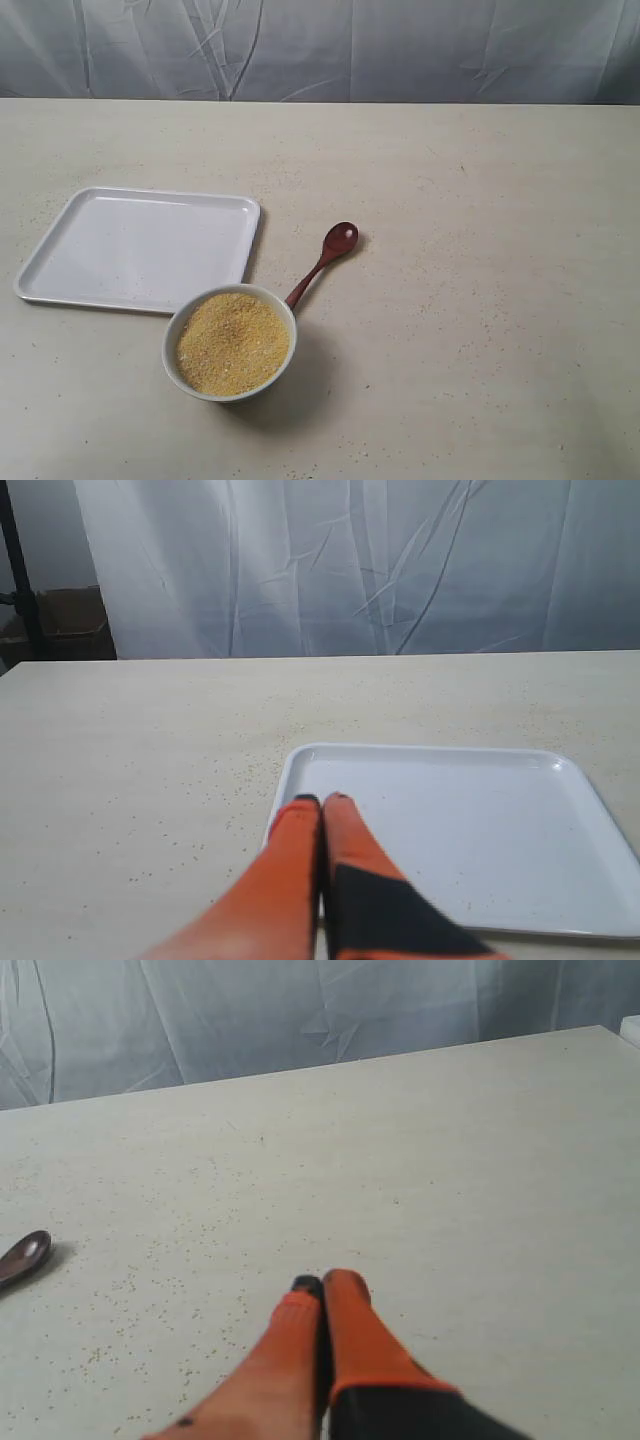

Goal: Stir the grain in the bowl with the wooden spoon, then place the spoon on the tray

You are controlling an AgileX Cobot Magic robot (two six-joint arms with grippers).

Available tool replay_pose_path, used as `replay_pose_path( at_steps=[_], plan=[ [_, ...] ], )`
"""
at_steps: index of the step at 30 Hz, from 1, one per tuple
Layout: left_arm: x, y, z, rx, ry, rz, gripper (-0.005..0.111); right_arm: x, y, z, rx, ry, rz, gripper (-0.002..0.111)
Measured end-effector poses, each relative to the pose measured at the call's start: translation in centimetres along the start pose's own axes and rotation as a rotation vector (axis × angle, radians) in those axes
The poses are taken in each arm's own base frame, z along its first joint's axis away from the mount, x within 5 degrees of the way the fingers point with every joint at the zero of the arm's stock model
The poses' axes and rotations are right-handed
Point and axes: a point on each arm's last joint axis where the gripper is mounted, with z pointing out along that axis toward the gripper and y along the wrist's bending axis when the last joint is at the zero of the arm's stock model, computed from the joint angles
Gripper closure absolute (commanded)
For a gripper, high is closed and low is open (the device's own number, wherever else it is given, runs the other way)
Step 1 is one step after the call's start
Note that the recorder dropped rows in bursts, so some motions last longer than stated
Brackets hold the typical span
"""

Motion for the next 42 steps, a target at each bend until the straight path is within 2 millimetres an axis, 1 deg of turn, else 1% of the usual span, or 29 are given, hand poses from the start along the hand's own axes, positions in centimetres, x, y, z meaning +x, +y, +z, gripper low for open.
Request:
replay_pose_path(
  at_steps=[21, 32, 42],
  plan=[
    [0.0, 0.0, 0.0, 0.000, 0.000, 0.000, 0.107, -0.1, -0.1, 0.0, 0.015, -0.014, -0.039, 0.108],
    [0.0, 0.0, 0.0, 0.000, 0.000, 0.000, 0.107, -2.9, 0.1, -0.5, -0.001, -0.325, -0.041, 0.108],
    [0.0, 0.0, 0.0, 0.000, 0.000, 0.000, 0.107, -4.2, 0.2, -1.0, -0.008, -0.482, -0.044, 0.108]
  ],
)
